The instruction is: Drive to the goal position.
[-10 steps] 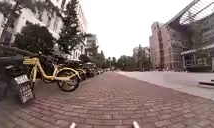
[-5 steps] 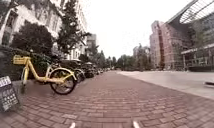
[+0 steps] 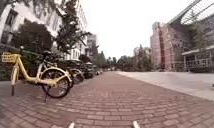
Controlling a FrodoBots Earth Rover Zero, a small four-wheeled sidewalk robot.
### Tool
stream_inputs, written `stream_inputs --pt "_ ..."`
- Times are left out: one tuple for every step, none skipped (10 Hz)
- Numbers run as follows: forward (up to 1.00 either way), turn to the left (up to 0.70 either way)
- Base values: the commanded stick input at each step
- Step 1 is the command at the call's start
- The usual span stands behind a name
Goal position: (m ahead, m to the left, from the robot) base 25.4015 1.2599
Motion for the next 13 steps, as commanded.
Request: stream_inputs --pt "0.70 0.00" --pt "0.70 0.00" --pt "0.70 0.00" --pt "0.70 0.00" --pt "0.70 0.00" --pt "0.70 0.00" --pt "0.70 0.00" --pt "0.70 0.00" --pt "0.70 0.00" --pt "0.70 0.00" --pt "0.70 0.00" --pt "0.70 0.00" --pt "0.70 0.00"
